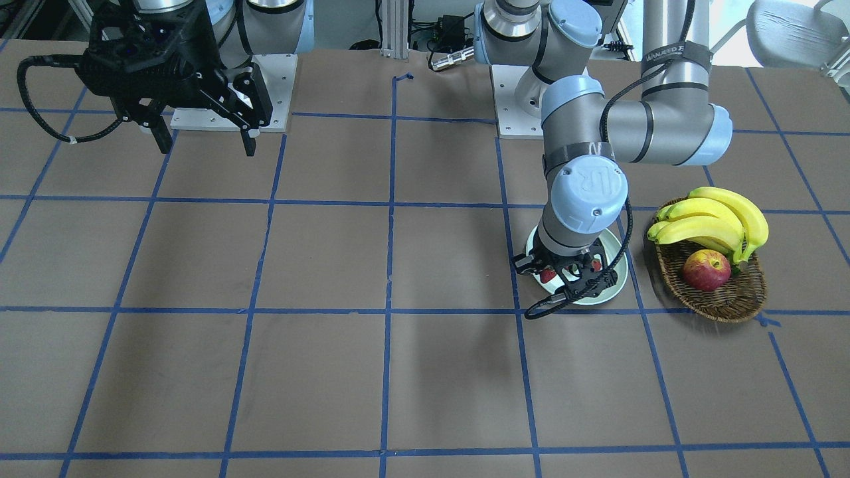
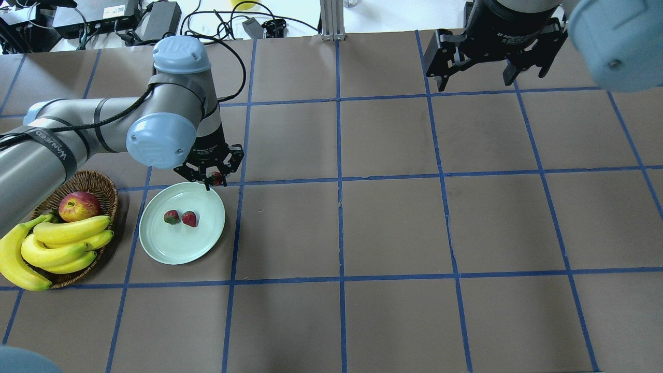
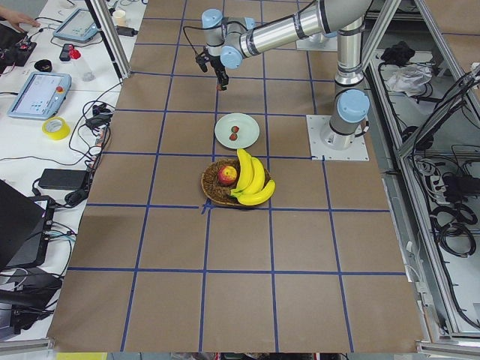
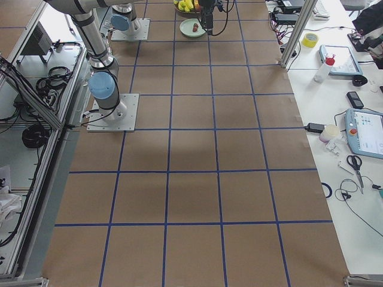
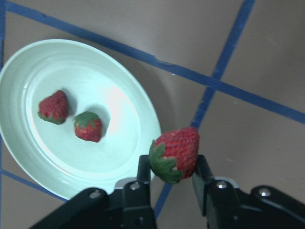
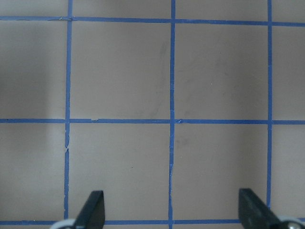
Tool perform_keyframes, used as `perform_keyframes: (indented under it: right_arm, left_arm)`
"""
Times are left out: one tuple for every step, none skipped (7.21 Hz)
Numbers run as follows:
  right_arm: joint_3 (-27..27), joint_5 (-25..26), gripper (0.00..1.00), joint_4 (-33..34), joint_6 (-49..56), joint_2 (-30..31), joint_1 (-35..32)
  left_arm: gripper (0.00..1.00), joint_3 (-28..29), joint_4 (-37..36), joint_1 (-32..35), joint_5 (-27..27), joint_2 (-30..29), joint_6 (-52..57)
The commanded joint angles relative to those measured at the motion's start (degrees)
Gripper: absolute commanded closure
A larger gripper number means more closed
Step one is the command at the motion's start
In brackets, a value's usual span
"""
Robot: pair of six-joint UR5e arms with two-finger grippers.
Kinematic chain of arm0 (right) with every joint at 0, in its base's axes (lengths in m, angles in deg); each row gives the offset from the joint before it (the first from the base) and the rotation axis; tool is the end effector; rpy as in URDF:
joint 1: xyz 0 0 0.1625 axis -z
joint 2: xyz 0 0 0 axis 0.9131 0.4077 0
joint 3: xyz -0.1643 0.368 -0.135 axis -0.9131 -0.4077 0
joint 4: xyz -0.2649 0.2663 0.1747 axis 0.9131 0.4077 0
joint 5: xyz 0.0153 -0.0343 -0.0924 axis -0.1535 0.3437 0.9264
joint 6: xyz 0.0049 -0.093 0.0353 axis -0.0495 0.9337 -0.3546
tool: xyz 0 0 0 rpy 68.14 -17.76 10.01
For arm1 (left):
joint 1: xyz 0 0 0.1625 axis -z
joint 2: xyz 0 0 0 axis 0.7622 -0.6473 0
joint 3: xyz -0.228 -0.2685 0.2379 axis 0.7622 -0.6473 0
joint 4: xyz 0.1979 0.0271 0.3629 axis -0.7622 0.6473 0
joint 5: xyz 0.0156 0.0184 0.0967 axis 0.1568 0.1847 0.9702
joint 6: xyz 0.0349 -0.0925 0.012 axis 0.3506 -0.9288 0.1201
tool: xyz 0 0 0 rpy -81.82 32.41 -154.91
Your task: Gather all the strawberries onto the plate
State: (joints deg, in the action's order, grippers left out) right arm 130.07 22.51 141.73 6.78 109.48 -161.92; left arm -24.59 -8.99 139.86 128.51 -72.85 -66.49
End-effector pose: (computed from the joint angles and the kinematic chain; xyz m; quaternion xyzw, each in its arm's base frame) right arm 0.1794 -0.4811 0.5449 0.0109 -0.9965 0.0807 0.0180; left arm -0.1200 -0.5397 0.2571 -0.1757 0.9755 0.0920 0.0953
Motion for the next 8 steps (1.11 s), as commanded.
perform_keyframes:
  right_arm:
    - [0.0,0.0,0.00,0.0,0.0,0.0,0.1]
    - [0.0,0.0,0.00,0.0,0.0,0.0,0.0]
    - [0.0,0.0,0.00,0.0,0.0,0.0,0.0]
    - [0.0,0.0,0.00,0.0,0.0,0.0,0.0]
    - [0.0,0.0,0.00,0.0,0.0,0.0,0.0]
    - [0.0,0.0,0.00,0.0,0.0,0.0,0.0]
    - [0.0,0.0,0.00,0.0,0.0,0.0,0.0]
    - [0.0,0.0,0.00,0.0,0.0,0.0,0.0]
  left_arm:
    - [0.19,-3.3,0.4,-2.2,0.3,0.0,3.4]
    - [0.00,-4.2,0.5,-2.2,0.3,0.3,3.4]
    - [0.00,-3.8,0.4,-2.2,0.3,0.9,3.5]
    - [0.00,-1.3,0.4,-1.8,-0.3,2.2,4.0]
    - [0.00,3.3,3.7,-1.1,-0.6,3.3,3.9]
    - [0.00,7.9,7.7,-0.7,-5.8,4.6,3.9]
    - [0.00,10.4,7.6,0.1,-13.7,5.7,3.7]
    - [0.00,11.3,7.0,1.0,-16.0,6.8,4.3]
